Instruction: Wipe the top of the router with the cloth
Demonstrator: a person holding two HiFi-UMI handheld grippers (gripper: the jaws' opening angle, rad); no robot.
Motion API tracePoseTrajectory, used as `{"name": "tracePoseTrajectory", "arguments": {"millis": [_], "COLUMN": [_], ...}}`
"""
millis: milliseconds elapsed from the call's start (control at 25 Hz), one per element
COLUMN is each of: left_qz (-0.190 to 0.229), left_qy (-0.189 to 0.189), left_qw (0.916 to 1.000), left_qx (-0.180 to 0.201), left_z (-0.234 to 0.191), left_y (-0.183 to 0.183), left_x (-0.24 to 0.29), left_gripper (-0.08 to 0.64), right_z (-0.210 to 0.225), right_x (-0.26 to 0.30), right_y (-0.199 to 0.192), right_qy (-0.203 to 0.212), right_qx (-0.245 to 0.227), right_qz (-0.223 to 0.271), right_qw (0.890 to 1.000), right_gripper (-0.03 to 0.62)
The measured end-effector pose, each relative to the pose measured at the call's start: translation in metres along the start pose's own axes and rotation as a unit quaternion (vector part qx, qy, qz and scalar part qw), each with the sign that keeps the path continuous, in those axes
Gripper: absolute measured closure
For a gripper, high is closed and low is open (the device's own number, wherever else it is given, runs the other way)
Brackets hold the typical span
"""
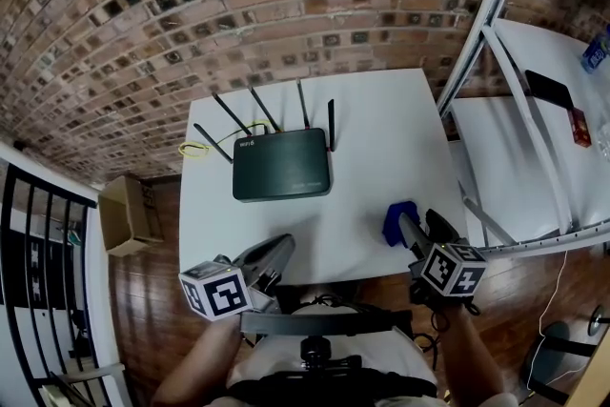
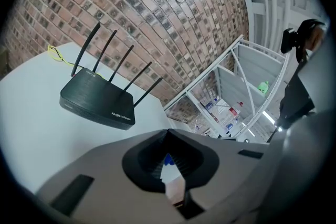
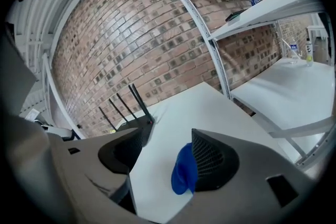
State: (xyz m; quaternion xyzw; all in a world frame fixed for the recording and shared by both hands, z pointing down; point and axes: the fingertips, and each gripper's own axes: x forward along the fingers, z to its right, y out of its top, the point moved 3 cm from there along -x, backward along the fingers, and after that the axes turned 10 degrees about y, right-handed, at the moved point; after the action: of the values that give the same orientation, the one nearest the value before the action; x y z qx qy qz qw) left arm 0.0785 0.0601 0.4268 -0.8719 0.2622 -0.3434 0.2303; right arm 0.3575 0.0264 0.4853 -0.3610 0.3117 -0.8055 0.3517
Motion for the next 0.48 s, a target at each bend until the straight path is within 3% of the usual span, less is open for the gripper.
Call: {"name": "tracePoseTrajectory", "arguments": {"millis": [80,200,360,480], "left_qz": [0.002,0.009,0.019,0.025], "left_qy": [-0.001,-0.002,-0.006,-0.006], "left_qw": [1.0000,1.0000,0.9998,0.9997], "left_qx": [-0.002,-0.001,-0.003,-0.006], "left_z": [0.001,0.004,0.007,0.008], "left_y": [0.002,0.006,0.010,0.011], "left_x": [-0.002,-0.007,-0.014,-0.019], "left_gripper": [0.535,0.535,0.535,0.535], "right_z": [-0.011,-0.032,-0.058,-0.075], "right_x": [-0.002,-0.003,-0.001,0.004], "right_y": [0.004,0.009,0.013,0.011], "right_qy": [0.015,0.050,0.095,0.124], "right_qx": [-0.001,0.003,0.030,0.018], "right_qz": [0.004,0.014,0.024,0.006], "right_qw": [1.000,0.999,0.995,0.992], "right_gripper": [0.297,0.385,0.592,0.592]}}
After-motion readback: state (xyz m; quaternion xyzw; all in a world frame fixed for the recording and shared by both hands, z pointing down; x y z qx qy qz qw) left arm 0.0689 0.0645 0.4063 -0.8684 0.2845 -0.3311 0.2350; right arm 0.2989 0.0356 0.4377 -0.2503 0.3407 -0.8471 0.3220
